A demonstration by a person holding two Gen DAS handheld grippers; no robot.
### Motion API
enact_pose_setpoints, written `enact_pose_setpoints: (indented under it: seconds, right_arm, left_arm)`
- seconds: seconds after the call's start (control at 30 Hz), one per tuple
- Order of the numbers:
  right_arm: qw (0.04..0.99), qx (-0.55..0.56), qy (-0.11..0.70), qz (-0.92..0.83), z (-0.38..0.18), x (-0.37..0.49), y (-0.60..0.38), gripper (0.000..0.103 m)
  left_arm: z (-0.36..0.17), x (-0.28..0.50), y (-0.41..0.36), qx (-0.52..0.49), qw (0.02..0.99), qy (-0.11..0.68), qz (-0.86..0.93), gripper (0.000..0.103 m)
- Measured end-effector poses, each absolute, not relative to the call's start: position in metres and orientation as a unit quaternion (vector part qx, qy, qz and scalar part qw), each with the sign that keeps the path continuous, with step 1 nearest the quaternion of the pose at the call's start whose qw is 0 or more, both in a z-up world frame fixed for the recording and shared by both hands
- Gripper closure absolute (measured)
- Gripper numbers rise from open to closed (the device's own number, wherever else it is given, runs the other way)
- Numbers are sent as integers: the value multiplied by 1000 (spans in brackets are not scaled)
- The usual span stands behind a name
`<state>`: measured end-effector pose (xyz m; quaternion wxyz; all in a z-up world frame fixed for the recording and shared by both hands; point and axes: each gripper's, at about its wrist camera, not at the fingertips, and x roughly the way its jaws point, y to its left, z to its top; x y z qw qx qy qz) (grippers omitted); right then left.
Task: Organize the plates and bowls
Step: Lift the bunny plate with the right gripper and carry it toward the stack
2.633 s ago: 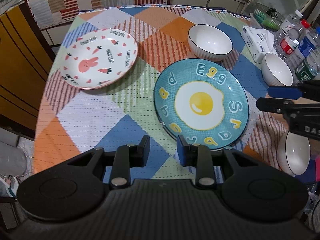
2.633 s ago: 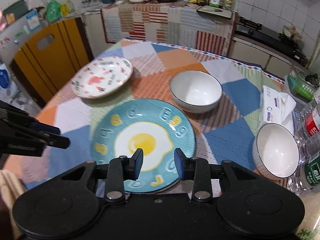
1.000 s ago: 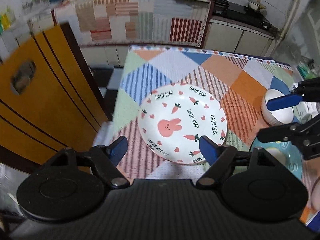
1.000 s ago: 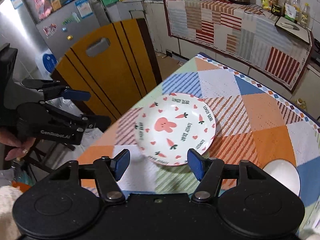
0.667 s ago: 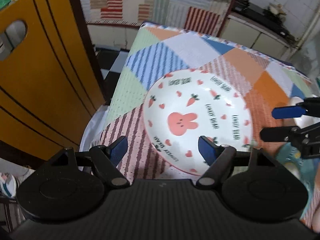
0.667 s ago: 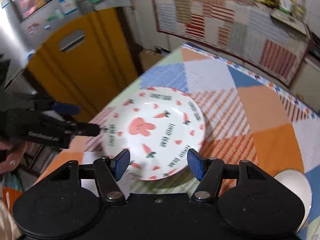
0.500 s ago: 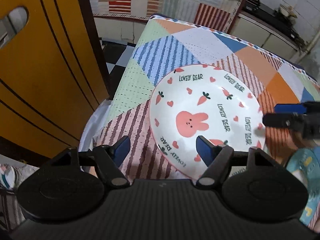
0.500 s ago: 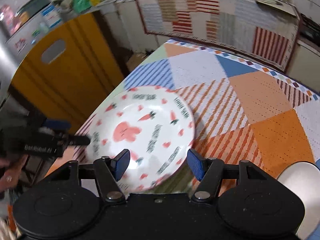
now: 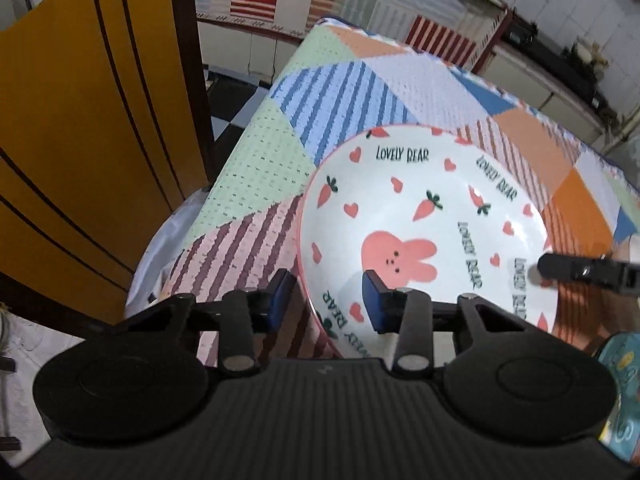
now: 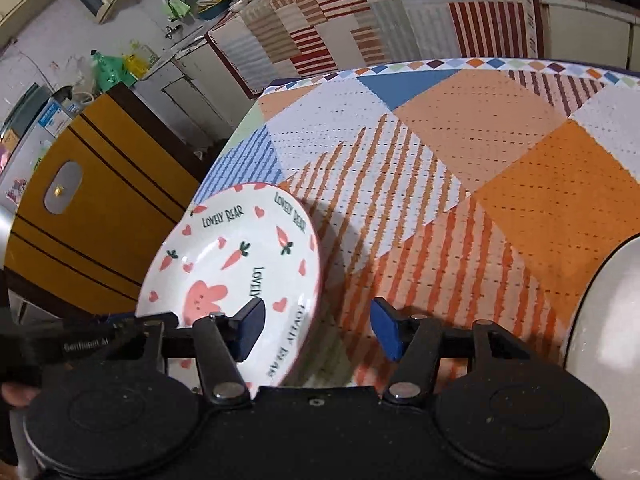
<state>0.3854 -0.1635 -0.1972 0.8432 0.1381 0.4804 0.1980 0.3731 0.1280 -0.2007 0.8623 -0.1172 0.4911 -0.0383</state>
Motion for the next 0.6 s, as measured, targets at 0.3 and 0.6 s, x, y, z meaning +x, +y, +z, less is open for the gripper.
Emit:
enact_pose_setpoints:
  seconds: [0.3, 0.6]
  right_arm:
    - [847, 134, 468, 212, -210, 385, -153, 90]
    - [856, 151, 455, 192, -213, 371, -150, 89]
  left_arm:
    - [-203, 372, 136, -142, 864, 481, -54, 82]
    - [-200, 364, 140, -172, 864, 471, -41, 87]
